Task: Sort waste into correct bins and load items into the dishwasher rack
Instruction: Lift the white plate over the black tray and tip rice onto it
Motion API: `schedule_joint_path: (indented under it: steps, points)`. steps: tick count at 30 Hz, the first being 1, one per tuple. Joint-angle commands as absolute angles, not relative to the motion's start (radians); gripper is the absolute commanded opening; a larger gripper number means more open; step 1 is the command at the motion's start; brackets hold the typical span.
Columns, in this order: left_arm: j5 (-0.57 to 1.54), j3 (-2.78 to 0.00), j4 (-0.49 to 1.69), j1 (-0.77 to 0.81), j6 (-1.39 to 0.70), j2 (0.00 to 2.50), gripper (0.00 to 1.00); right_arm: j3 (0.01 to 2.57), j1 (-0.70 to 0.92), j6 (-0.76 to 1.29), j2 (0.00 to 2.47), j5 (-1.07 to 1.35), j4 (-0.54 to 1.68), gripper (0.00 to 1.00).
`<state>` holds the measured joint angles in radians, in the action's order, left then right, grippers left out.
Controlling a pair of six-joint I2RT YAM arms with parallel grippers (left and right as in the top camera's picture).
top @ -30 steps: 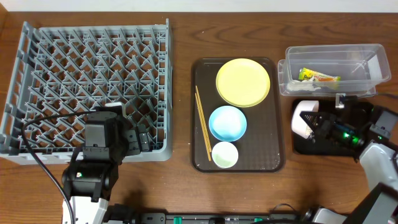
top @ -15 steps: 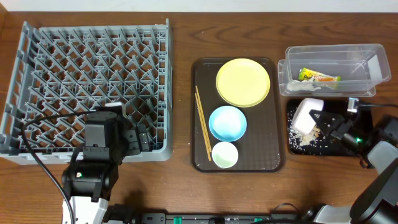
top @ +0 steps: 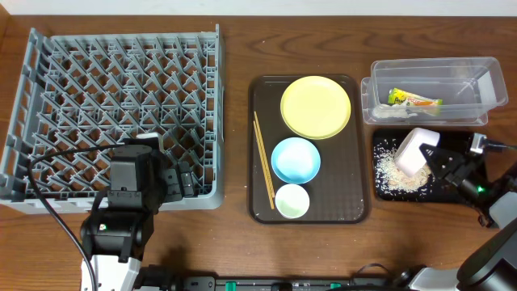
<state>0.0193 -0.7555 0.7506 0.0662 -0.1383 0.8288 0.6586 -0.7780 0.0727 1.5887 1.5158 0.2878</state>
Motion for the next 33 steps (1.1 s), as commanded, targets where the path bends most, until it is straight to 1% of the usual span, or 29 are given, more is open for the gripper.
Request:
schedule_joint_path:
  steps: [1,3,5,8,11,13,16,19,24,27,29,31,33]
  points:
    - [0.014,-0.776,0.747,0.06,-0.152,0.829,0.95,0.657,-0.81,0.086,1.593,1.559,0.283,0.01]
    - [0.014,-0.776,0.747,0.06,-0.152,0.829,0.95,0.657,-0.818,0.101,1.593,1.546,0.283,0.01]
    - [0.014,-0.776,0.747,0.06,-0.152,0.829,0.95,0.657,-0.824,0.171,1.593,1.469,0.282,0.01]
    - [0.014,-0.776,0.747,0.06,-0.152,0.829,0.95,0.659,-0.826,0.155,1.592,1.561,0.218,0.01]
    - [0.014,-0.776,0.747,0.06,-0.152,0.829,0.95,0.659,-0.826,0.152,1.586,1.557,0.189,0.01]
    - [0.014,-0.776,0.747,0.06,-0.152,0.829,0.95,0.659,-0.828,0.213,1.586,1.481,0.187,0.01]
    - [0.014,-0.776,0.747,0.06,-0.152,0.829,0.95,0.659,-0.824,0.215,1.586,1.561,0.111,0.01]
    - [0.014,-0.776,0.746,0.06,-0.152,0.829,0.95,0.659,-0.825,0.305,1.582,1.493,0.097,0.01]
    - [0.014,-0.776,0.746,0.06,-0.152,0.829,0.95,0.659,-0.825,0.365,1.582,1.462,0.082,0.01]
    - [0.014,-0.776,0.746,0.06,-0.152,0.829,0.95,0.659,-0.825,0.328,1.582,1.56,0.014,0.01]
    - [0.014,-0.776,0.746,0.06,-0.152,0.829,0.95,0.659,-0.82,0.336,1.576,1.556,0.009,0.01]
    - [0.014,-0.776,0.746,0.06,-0.152,0.829,0.95,0.659,-0.821,0.416,1.576,1.498,0.013,0.01]
    - [0.014,-0.776,0.747,0.06,-0.152,0.829,0.95,0.659,-0.821,0.393,1.576,1.549,-0.044,0.01]
